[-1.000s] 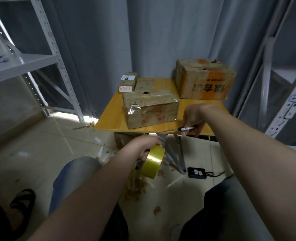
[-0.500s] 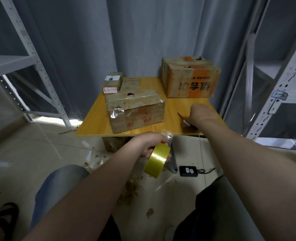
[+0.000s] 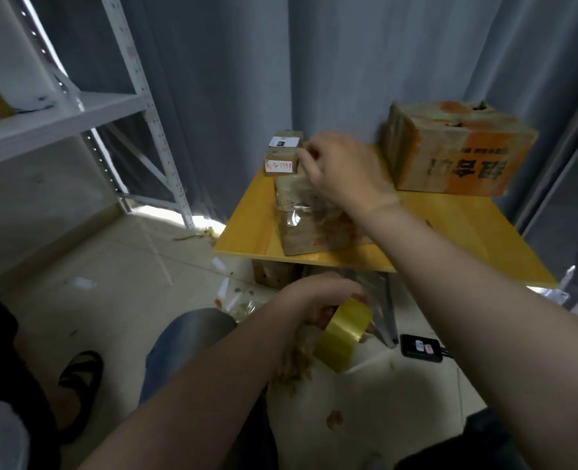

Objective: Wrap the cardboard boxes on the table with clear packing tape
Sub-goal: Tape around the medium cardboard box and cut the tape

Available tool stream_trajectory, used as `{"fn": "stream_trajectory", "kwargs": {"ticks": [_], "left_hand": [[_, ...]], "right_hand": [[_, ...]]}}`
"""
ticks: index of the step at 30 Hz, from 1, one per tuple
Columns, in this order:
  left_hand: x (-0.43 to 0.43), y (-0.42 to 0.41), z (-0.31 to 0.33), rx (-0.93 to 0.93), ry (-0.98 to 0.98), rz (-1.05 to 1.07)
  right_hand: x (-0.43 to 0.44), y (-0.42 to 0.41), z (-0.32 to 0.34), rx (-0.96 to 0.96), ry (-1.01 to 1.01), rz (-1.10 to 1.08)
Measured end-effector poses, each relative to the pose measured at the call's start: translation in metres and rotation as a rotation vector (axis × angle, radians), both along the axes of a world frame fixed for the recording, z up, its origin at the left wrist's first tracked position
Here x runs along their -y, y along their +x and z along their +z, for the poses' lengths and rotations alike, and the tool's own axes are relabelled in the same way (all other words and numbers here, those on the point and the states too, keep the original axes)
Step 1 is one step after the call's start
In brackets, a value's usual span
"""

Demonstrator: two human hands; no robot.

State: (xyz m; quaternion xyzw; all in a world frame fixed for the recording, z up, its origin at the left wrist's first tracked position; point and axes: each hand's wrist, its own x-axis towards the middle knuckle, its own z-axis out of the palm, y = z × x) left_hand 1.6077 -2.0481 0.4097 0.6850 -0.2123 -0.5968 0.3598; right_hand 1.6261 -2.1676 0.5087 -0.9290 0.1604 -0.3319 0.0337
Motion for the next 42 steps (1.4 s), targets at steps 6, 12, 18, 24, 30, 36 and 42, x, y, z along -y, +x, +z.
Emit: {"fn": "stream_trajectory", "kwargs": {"ticks": [6,12,18,24,30,36,42], "left_hand": [[-0.009,0.015,-0.013,-0.02,0.021,0.013],[-0.003,0.02,-0.023,-0.092,0.063,-0.02],[0.003,0.025,-0.029,-0.084,0.061,-0.051],[-0.001,0.029,-0.031,-0.065,0.039,-0.056],[-0.015,0.039,-0.019,-0.042,-0.011,-0.043],[-0.044,0.06,0.017,0.031,-0.174,0.046],[-0.064,0.079,0.06,0.156,-0.35,0.248]], "right_hand": [[-0.019,0.046,-0.052,-0.106,-0.135,0.177],[-0.012,0.035,-0.086,0.096,-0.615,0.175],[-0.009,0.041,-0.091,-0.023,-0.624,0.167],[-0.012,0.045,-0.089,-0.175,-0.524,0.114],[-0.018,0.058,-0.071,-0.358,-0.296,-0.117],[-0.014,0.045,-0.042,0.123,0.402,0.22],[0.009,0.02,-0.012,0.223,0.59,0.121]]}}
